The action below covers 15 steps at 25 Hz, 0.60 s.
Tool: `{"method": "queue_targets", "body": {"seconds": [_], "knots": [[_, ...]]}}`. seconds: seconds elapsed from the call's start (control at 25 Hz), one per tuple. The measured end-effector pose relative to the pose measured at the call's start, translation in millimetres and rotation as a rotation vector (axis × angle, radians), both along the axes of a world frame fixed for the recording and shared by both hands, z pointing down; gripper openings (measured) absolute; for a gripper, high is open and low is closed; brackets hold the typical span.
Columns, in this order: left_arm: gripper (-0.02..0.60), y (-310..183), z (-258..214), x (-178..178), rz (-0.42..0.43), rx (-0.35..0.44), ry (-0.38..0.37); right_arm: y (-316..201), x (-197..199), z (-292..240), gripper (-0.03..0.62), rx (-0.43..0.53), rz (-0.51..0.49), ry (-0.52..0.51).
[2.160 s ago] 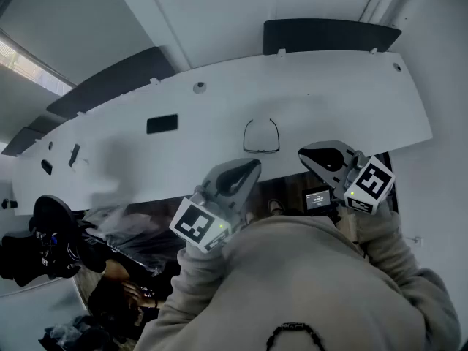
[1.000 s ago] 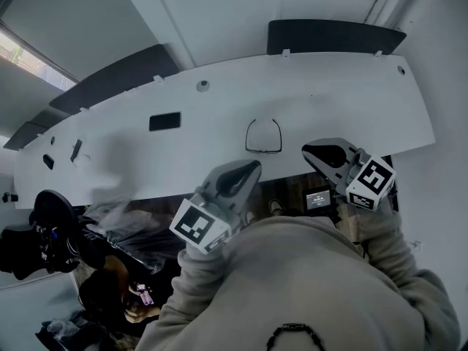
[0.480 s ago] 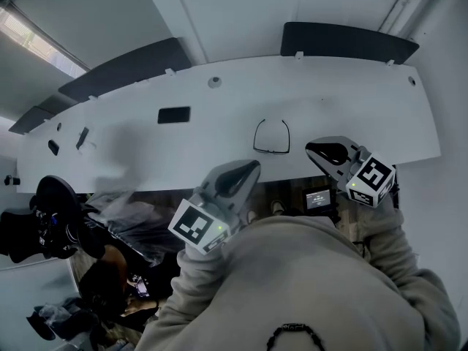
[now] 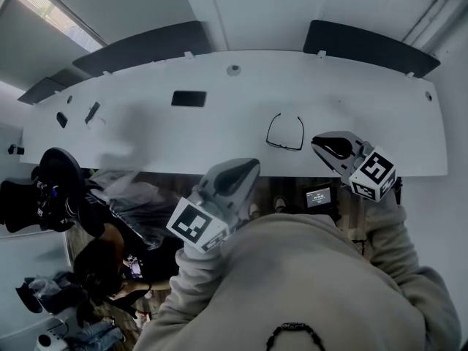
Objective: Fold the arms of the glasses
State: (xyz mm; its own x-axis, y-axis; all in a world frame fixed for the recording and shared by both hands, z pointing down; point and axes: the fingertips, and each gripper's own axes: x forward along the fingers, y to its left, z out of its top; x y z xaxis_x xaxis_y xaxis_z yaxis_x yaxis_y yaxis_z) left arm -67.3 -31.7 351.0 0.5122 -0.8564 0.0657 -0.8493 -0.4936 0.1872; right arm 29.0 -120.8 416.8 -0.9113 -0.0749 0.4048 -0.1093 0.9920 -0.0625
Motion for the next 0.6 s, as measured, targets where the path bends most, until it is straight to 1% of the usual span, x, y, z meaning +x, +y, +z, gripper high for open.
{"method": "queue_targets", "body": {"seconds": [0.44,0.6], "knots": [[0.005,14.7,9.0,-17.4,-0.104,-0.04,0.006,-8.5,-20.1,25.7,0.023,-0.026,-0.082,0.06],[0.006,18.6,13.9,-23.8,-0.149,-0.057,0.011,-14.4,-27.1,41.4,0.025,-0.035,-0.114,0.098]]}}
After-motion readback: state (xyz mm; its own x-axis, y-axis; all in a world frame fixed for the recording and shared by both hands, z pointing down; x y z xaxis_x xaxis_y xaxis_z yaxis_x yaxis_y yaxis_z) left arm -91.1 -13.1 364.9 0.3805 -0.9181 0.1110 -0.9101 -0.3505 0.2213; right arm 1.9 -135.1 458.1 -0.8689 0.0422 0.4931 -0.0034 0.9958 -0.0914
